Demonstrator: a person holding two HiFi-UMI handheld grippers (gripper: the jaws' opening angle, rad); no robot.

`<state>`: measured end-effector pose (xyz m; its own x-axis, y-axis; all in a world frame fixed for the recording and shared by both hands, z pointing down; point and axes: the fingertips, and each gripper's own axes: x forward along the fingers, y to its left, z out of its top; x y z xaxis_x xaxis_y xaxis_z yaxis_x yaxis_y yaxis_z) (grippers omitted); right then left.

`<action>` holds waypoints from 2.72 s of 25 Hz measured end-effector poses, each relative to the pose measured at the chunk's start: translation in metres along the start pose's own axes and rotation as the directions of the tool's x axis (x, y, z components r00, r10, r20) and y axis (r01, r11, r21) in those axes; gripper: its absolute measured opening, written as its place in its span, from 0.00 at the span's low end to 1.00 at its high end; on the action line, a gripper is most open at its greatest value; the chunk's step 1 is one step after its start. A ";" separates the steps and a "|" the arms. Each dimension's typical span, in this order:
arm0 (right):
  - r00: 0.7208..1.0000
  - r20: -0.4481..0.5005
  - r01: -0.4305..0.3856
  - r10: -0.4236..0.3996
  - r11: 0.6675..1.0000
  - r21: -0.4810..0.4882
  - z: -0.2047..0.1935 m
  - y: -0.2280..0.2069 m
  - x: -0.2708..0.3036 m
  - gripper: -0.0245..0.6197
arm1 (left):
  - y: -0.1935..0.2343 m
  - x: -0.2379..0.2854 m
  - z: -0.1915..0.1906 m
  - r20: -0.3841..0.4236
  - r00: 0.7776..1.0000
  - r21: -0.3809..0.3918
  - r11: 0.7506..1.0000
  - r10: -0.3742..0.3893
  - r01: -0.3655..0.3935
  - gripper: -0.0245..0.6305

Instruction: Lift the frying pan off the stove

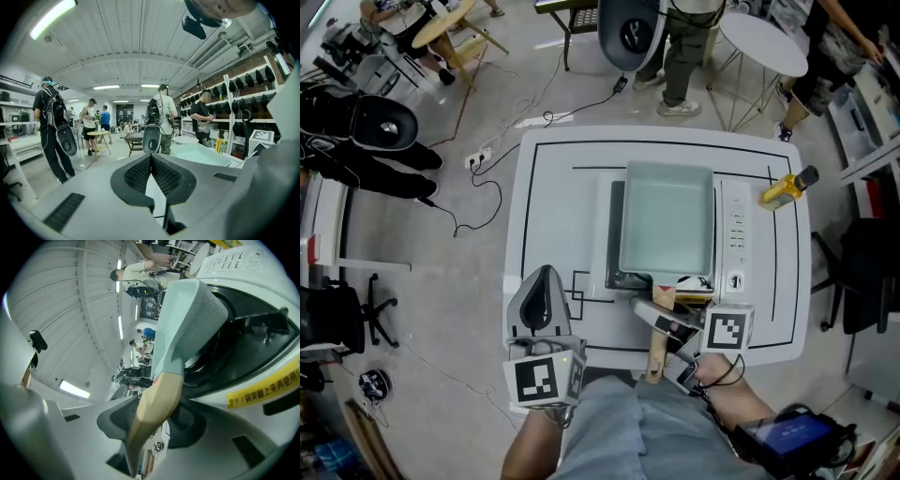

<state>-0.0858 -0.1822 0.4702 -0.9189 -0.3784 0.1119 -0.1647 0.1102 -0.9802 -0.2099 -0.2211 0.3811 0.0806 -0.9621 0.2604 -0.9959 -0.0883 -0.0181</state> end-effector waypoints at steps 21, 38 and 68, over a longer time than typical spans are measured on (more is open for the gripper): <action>0.998 -0.014 0.065 -0.064 0.997 0.041 -0.010 -0.017 -0.005 0.24 | -0.002 -0.008 0.001 0.002 1.000 0.006 1.000 0.010 -0.010 0.07; 0.997 -0.020 0.082 -0.081 0.995 0.053 -0.014 -0.022 -0.006 0.20 | -0.002 -0.014 0.002 0.011 1.000 0.005 1.000 0.014 -0.014 0.07; 0.997 0.029 0.078 -0.077 0.997 -0.025 -0.004 0.036 -0.022 0.19 | -0.012 -0.026 0.010 0.060 0.997 -0.049 0.997 -0.048 0.051 0.07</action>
<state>-0.0731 -0.1665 0.4334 -0.8927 -0.4120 0.1827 -0.2450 0.1031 -0.9640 -0.1996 -0.1974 0.3643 0.1309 -0.9705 0.2027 -0.9913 -0.1248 0.0428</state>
